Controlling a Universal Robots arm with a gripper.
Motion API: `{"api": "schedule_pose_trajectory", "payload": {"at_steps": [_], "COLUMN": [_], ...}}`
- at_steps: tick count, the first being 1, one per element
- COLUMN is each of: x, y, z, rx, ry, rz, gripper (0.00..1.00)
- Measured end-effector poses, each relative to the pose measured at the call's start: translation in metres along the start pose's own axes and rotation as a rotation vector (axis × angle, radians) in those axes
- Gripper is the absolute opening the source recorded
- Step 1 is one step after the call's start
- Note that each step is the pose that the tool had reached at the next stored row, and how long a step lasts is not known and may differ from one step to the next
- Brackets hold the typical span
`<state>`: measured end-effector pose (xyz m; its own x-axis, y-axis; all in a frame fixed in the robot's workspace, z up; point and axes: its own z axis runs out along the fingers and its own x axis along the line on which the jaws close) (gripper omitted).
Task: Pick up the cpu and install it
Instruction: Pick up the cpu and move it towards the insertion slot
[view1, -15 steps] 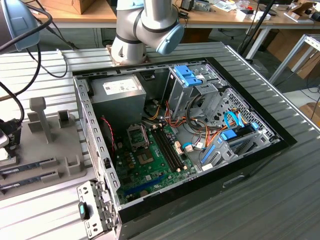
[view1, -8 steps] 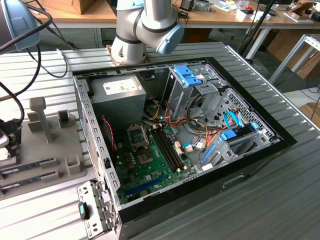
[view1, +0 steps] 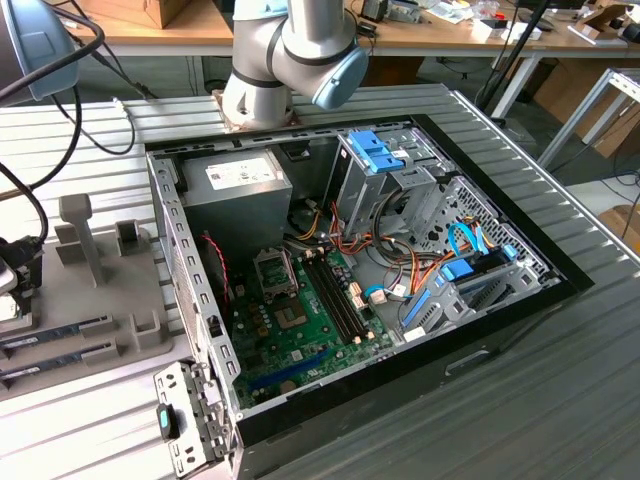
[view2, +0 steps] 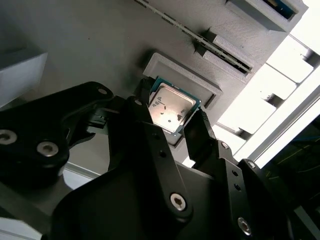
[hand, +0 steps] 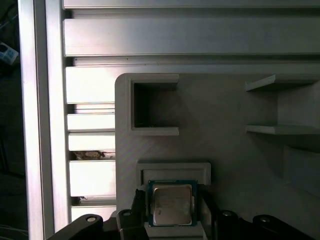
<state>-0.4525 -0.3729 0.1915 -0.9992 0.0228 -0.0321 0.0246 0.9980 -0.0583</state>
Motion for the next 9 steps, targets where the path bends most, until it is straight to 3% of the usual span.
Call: {"api": "schedule_pose_trajectory", "payload": {"at_steps": [2,3,9], "x": [0.0000,0.0000,0.0000], "y": [0.0000,0.0000,0.0000], "z": [-0.0001,-0.0001,-0.0002], "rx": [0.0001,0.0001,0.0000], "ry": [0.0001,0.0001,0.0000], "rz": [0.000,0.000,0.000], "gripper": [0.53,0.47,0.47]}}
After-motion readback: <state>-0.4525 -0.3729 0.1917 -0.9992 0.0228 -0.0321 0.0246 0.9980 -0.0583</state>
